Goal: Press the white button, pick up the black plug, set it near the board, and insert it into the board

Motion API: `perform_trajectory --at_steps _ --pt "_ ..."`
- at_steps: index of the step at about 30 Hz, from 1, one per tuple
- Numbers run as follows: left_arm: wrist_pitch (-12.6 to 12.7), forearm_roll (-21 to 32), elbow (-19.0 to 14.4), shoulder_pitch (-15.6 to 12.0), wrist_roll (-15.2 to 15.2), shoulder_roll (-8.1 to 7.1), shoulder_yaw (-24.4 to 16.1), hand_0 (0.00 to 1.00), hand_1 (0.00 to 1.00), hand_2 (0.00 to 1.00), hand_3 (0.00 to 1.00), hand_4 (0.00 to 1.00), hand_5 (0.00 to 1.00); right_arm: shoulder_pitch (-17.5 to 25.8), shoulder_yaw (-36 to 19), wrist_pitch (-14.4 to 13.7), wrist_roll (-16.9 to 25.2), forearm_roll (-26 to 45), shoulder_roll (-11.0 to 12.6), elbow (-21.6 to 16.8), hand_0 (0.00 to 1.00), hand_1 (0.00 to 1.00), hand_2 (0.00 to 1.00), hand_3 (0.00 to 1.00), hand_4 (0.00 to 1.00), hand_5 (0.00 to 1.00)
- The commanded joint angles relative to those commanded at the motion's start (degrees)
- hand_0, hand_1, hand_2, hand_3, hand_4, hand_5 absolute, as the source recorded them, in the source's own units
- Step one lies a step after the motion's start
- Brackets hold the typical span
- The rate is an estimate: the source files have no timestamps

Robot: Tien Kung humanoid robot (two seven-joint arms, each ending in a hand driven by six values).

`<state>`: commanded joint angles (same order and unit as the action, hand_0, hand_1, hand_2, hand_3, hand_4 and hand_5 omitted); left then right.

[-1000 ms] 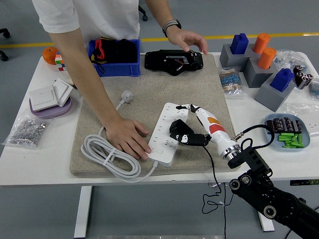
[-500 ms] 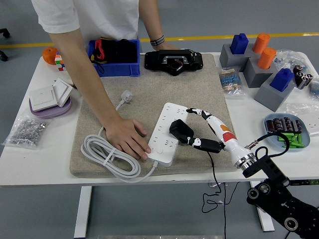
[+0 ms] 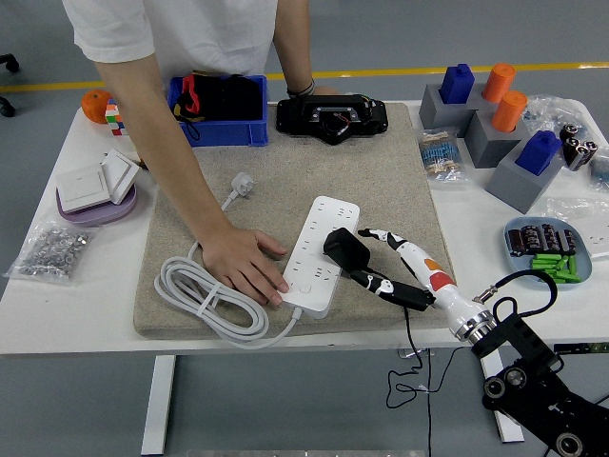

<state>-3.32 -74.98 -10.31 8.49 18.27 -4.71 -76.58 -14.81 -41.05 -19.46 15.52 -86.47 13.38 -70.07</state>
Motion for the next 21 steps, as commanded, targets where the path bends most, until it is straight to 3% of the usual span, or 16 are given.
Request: perform_trajectory --at_steps 14,21 --pt "-0.1 0.0 0.0 0.0 0.0 -0.09 0.3 0.708 0.664 0.584 0.682 0.665 0.273 -1.4 2.6 -0.3 -1.0 0.1 -0.8 -1.5 0.998 0.953 0.905 0.865 0.998 0.952" --pt "-0.1 0.3 0.0 0.0 -0.1 -0.03 0.5 0.707 0.664 0.584 0.682 0.665 0.274 -2.4 3.6 -0.2 -1.5 0.4 -1.4 -0.4 0.998 0.952 0.902 0.863 0.998 0.945"
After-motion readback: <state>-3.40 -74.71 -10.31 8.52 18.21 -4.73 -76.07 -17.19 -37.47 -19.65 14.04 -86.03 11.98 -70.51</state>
